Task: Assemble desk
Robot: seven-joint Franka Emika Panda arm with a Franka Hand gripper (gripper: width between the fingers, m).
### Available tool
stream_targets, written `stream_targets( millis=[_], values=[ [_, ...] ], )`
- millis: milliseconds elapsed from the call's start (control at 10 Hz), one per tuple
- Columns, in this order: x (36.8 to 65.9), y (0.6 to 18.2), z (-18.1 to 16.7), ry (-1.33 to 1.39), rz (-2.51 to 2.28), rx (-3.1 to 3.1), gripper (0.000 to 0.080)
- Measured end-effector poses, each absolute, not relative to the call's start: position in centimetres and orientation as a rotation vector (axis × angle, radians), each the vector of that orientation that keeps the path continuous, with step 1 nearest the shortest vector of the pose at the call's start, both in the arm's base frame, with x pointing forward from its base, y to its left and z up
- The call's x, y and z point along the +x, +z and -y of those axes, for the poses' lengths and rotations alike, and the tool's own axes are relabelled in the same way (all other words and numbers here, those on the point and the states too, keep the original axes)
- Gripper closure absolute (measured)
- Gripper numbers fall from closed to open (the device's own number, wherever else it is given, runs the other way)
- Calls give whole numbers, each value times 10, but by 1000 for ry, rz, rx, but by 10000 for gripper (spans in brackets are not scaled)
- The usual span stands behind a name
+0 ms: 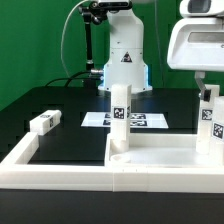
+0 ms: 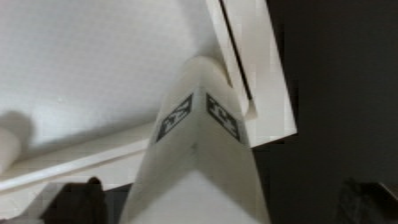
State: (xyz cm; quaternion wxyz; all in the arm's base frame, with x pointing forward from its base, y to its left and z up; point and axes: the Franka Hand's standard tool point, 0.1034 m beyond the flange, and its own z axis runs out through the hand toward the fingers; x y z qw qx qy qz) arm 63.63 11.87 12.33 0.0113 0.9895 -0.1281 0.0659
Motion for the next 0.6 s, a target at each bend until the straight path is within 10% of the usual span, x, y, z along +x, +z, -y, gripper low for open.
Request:
stream_targets(
  millis=[600],
  values=[
    [640,123,-106,198,-342,3053,151]
  ],
)
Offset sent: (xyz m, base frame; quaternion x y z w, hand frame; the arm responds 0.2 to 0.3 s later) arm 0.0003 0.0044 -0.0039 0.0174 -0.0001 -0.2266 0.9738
